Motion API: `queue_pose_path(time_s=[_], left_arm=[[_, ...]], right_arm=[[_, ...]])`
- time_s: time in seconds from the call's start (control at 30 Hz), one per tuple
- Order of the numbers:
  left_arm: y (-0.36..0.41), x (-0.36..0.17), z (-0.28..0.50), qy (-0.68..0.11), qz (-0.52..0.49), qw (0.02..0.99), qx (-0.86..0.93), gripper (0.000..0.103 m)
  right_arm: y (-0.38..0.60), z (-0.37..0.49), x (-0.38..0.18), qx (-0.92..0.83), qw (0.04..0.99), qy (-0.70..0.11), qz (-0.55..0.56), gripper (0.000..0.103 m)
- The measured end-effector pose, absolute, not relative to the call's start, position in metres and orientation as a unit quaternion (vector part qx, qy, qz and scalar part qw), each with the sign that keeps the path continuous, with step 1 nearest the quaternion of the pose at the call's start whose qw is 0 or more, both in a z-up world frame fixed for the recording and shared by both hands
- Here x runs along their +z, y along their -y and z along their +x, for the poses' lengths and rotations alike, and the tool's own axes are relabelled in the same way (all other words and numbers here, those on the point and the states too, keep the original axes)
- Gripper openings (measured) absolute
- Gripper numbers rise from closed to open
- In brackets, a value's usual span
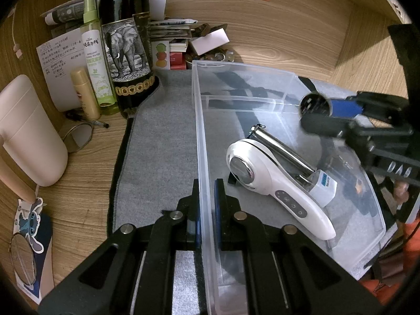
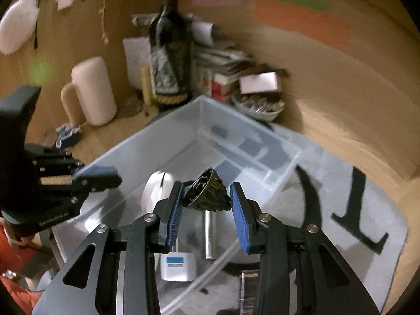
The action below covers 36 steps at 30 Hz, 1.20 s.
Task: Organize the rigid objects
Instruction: 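Carry the dark bottle into the clear box and open the right gripper, then lower the right gripper to the silver keys on the rug and grasp them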
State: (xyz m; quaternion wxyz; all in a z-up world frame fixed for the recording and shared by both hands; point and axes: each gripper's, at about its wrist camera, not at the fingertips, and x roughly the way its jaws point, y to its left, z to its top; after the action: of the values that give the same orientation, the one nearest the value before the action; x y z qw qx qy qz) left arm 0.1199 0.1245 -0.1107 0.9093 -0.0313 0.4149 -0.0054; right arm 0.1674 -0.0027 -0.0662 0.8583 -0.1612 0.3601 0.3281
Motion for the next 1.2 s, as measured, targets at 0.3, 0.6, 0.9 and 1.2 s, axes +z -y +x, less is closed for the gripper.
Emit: queue_pose_path(time_s=[0.3,0.6,0.9,1.2], left_arm=[[-0.123,-0.112,0.121,-0.415,-0.032,0.909,-0.003,0.006],[-0.123,-0.112,0.121,-0.415,-0.033,0.909,-0.004,0.006],[-0.123,-0.112,0.121,-0.416,-0.032,0.909,-0.004,0.006],[-0.122,-0.112,0.122,-0.416,-0.030,0.909,-0.003,0.006]], right_arm=[[-0.013,0.166,-0.085,0.340,0.838,-0.383,-0.187,0.033],[-0.013,0.163,-0.082,0.331,0.844,-0.375,-0.196,0.042],[0.007,0.161,-0.060,0.314,0.865,-0.347,-0.182,0.048],[0.050,0.154,-0.031,0.268,0.895,-0.315,-0.166,0.051]])
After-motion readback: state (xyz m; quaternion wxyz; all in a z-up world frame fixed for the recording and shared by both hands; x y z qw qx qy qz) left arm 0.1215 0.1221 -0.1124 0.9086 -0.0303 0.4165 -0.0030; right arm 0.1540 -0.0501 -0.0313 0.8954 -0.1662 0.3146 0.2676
